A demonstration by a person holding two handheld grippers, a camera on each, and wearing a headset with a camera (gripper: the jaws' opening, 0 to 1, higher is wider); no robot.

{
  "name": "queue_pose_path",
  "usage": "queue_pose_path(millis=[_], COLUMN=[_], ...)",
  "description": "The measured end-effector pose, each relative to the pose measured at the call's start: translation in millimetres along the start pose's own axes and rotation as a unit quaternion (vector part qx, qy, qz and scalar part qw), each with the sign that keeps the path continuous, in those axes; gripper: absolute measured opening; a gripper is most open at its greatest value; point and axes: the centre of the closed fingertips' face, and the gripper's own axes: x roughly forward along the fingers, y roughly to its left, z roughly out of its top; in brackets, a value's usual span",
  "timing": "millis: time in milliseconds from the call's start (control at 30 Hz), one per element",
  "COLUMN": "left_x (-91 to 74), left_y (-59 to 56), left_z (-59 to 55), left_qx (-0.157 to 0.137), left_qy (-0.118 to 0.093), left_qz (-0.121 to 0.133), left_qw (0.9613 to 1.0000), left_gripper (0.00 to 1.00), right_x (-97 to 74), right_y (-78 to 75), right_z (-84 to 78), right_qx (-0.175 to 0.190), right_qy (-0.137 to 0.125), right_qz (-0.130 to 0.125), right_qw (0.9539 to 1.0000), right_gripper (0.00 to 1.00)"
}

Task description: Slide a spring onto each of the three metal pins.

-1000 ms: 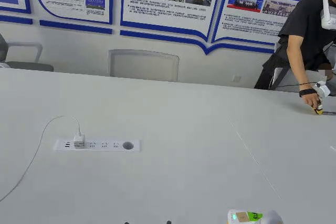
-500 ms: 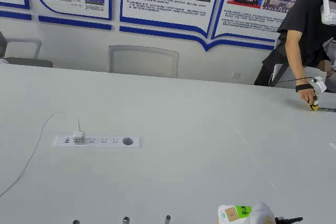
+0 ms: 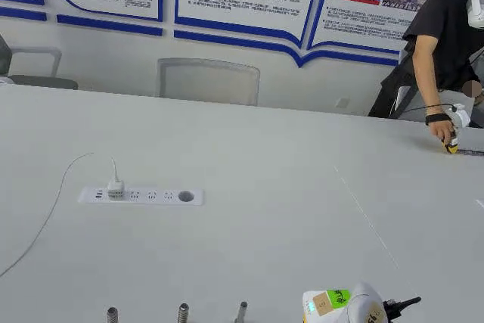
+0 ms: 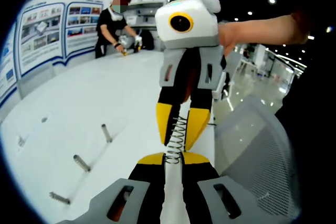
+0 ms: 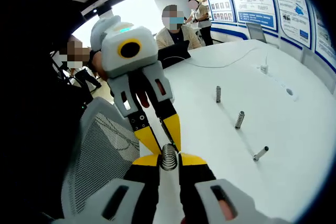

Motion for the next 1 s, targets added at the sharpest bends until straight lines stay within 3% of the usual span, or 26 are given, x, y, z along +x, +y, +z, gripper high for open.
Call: queue_pose_path(millis=[367,667,867,1000], left_x=[-0.6,2.4,3.9,1.3], left_y=[-2.4,-5.2,-2.6,1.6], left_z=[-1.5,-4.7,-8.7,-15.4], left_qx=[0.010,-0.003,0.001,-0.009], left_qy=[0.002,0.001,0.006,0.010], left_qz=[-0.010,-0.018,-0.008,0.001], left_qw=[0.9999,0.9998,0.9999,0.9999], left_gripper=[0.10,0.11,0.12,0.19], right_x=[1.7,2.1,1.1,-1.4], right_y=[3.7,5.7,2.7,1.6], right_z=[1.8,-2.5,-3.0,-5.3], right_qx=[-0.016,-0.005,0.007,0.011], right_qy=[0.008,0.017,0.016,0.016], right_qz=[0.014,0.012,0.001,-0.005], right_qw=[0.9998,0.9998,0.9998,0.9998], right_gripper=[0.13,0.12,0.12,0.12])
